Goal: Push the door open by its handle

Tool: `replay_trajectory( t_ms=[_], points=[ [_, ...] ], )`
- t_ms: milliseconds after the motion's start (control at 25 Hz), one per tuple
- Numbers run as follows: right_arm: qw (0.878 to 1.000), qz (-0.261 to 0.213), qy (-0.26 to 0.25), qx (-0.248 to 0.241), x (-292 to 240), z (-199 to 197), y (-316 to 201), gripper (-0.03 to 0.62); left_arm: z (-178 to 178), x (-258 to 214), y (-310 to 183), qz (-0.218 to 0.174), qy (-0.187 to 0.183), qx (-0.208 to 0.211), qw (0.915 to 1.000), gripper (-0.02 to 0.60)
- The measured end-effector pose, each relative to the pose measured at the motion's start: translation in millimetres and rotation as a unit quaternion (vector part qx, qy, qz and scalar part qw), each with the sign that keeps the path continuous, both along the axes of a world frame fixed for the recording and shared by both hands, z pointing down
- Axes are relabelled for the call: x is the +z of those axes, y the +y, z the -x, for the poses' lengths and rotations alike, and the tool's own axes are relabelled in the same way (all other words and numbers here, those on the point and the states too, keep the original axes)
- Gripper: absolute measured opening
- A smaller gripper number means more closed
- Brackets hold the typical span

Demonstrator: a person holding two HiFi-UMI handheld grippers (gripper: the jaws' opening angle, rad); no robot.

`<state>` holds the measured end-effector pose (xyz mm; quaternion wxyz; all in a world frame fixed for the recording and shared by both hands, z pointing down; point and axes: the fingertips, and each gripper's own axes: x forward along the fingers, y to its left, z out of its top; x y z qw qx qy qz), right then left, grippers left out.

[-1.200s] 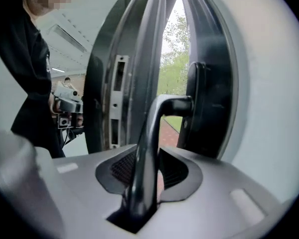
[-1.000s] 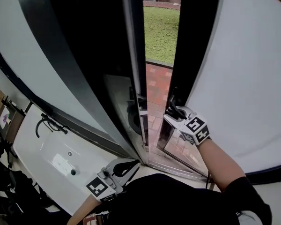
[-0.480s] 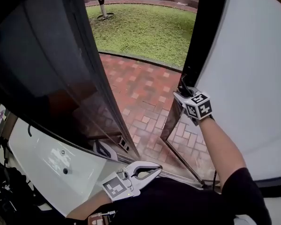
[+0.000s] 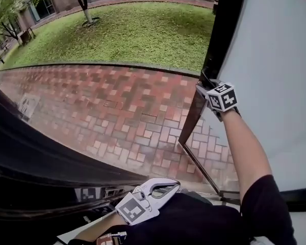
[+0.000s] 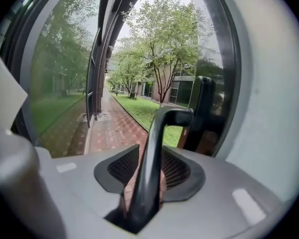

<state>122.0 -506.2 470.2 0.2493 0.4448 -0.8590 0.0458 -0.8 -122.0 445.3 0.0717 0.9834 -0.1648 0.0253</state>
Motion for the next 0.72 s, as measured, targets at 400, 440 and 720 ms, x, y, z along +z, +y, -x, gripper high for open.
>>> replay_trajectory(
  t_ms=[400,440,720],
  points=[
    [0.999,0.010,-0.001,0.040,0,-99,-68,0.141,-50,7,-104,0.026,0.013,-0.118,0.9926,0.000],
    [0.999,0.014,-0.003,0.042,0,-109,-73,0.141,-62,8,-114,0.025,0.013,-0.118,0.9926,0.000],
    [0.998,0.008,-0.019,0.061,-4,-174,-103,0.150,-105,18,-190,0.037,-0.006,-0.151,0.9878,0.000]
  ],
)
